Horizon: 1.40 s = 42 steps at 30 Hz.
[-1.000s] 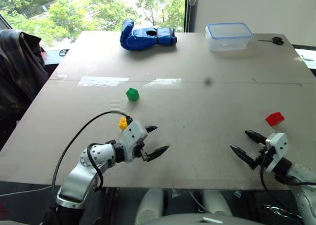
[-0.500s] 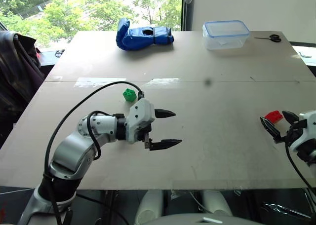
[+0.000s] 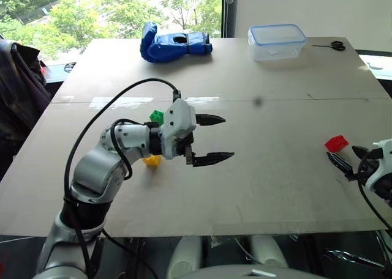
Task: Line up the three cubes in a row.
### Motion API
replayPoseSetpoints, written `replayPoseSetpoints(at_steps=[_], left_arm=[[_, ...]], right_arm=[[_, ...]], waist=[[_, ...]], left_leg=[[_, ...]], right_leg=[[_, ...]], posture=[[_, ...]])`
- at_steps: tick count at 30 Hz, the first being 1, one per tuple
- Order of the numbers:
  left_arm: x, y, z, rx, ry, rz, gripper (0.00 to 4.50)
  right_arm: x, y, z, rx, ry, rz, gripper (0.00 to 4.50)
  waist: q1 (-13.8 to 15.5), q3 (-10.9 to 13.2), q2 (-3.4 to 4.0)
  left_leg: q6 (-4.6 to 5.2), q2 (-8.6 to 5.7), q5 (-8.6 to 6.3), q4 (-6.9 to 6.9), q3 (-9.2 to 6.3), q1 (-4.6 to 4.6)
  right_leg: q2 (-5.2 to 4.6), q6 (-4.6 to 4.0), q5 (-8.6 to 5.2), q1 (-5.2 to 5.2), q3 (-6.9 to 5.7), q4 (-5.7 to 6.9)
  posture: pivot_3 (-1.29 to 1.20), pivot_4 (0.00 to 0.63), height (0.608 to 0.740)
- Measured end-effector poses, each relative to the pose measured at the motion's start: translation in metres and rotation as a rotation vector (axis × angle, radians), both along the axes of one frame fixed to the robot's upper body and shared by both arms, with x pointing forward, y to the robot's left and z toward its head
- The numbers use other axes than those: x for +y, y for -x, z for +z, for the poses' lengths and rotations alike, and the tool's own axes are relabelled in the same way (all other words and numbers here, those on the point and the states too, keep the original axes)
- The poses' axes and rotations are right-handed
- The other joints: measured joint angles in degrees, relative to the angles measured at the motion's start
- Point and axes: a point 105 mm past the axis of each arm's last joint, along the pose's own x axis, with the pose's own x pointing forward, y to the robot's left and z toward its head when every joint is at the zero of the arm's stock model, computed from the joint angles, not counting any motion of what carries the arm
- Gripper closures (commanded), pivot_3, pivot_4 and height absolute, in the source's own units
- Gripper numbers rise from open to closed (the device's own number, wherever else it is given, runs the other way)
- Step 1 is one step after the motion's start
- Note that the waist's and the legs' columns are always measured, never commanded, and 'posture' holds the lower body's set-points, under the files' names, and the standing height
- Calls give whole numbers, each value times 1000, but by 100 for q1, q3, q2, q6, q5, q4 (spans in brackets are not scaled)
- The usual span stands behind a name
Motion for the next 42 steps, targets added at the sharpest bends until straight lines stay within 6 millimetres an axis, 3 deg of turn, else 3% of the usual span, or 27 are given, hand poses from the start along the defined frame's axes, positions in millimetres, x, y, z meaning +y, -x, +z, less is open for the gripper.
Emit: replayPoseSetpoints(at_steps=[11,14,18,20,22,25,31,33,37,42], left_arm=[[0,13,-13,59,-80,-72,29],[-1,13,-13,55,-78,-73,0],[0,12,-13,50,-82,-68,0],[0,12,-13,48,-83,-67,0],[0,12,-13,45,-84,-64,0],[2,12,-16,51,-89,-56,0],[16,6,-27,58,-143,-25,0],[18,6,-29,53,-159,-27,0],[25,8,-33,56,-189,-17,0],[34,11,-41,83,-205,19,0]], right_arm=[[3,-17,1,6,20,59,0],[0,-20,0,11,28,57,799],[-4,-21,-2,20,35,60,2712],[-3,-21,-1,15,40,66,3182],[-2,-22,0,12,41,74,3180],[19,-25,6,11,66,196,3180],[120,-32,19,-33,254,796,3180],[142,-33,18,-44,266,945,3180],[154,-40,15,-41,281,1112,3180],[152,-44,10,-33,298,1247,3180]], waist=[[11,3,-1],[11,3,-1],[12,4,-1],[9,3,-1],[6,4,-1],[-17,6,2],[-83,16,-6],[-80,25,-16],[-31,32,-21],[14,38,-26]], left_leg=[[0,-1,0,2,4,0],[0,-1,0,2,4,0],[0,-1,0,2,5,0],[0,-1,0,2,5,1],[0,0,0,2,6,2],[0,1,0,2,10,5],[-1,1,0,5,9,9],[-2,3,1,6,-3,1],[-24,1,14,5,-5,-13],[-28,2,15,4,-13,-18]], right_leg=[[-1,0,0,0,2,1],[-2,0,0,0,2,1],[-2,0,0,0,3,2],[-2,0,0,0,4,2],[-2,0,0,0,4,3],[0,1,1,0,9,4],[5,1,1,0,6,6],[0,1,1,0,-3,2],[-13,1,1,-7,-6,-7],[-18,1,1,-8,-15,-10]], posture=[[0,150,740],[0,150,740],[0,150,740],[0,150,740],[0,150,740],[0,150,740],[0,150,740],[0,150,740],[0,150,740],[0,150,740]])
